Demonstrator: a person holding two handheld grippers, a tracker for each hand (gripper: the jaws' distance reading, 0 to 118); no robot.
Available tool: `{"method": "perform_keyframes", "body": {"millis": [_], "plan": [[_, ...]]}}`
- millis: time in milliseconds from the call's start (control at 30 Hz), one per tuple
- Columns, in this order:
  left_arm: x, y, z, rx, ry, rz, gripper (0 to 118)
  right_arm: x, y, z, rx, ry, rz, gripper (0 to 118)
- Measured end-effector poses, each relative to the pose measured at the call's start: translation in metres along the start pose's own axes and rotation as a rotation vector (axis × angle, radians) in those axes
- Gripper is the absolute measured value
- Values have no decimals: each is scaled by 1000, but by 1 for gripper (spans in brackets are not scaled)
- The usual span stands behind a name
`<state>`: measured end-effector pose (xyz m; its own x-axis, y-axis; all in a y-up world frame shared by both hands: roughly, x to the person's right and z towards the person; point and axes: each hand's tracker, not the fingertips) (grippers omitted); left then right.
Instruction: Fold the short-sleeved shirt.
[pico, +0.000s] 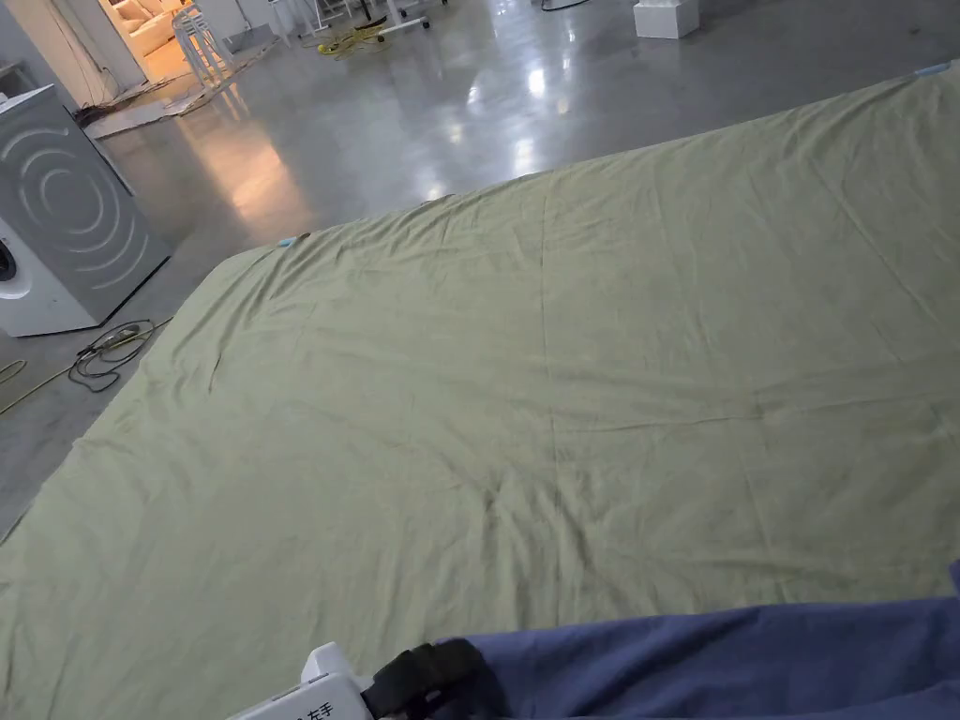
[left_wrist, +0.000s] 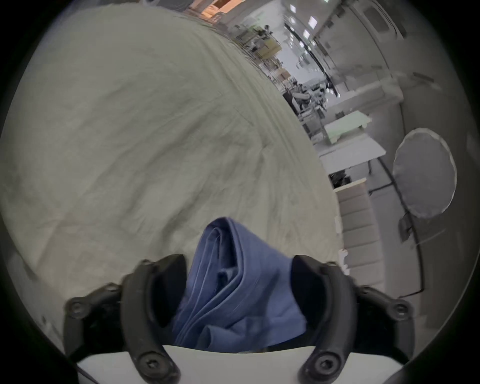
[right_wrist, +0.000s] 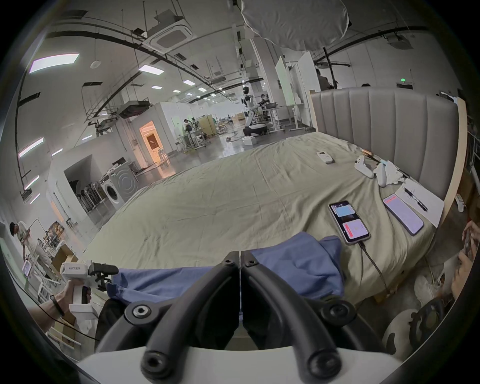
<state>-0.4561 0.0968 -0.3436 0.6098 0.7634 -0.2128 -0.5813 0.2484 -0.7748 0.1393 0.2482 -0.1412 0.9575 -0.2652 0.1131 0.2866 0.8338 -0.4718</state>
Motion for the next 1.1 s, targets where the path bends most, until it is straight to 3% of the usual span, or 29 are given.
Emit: {"method": "perform_keyframes", "body": {"millis": [33,67,233,333,433,733,967,1100], "plan": [[0,-4,-5,-7,12,18,25,0,-1,0,-4,0,-1,1],[0,-8,-11,-15,30,15,13,-1,-2,-1,-9,-3,1,1],[10,-8,-12,-27,-11,56,11,-9,0,1,-29,4,10,1],[12,-3,3,84,32,68,11,-13,3,3,-28,-1,25,1],[15,8,21,130,-66,98,10,-11,7,5,-21,-2,30,1],[61,52,84,301,77,3,10,-5,8,5,-14,13,21,1],[138,-16,11,153,-89,-94,10,-3,0,10,-28,14,-7,1],[175,-64,-61,36,-25,-207,10,-1,0,23,-18,-7,21,1]]}}
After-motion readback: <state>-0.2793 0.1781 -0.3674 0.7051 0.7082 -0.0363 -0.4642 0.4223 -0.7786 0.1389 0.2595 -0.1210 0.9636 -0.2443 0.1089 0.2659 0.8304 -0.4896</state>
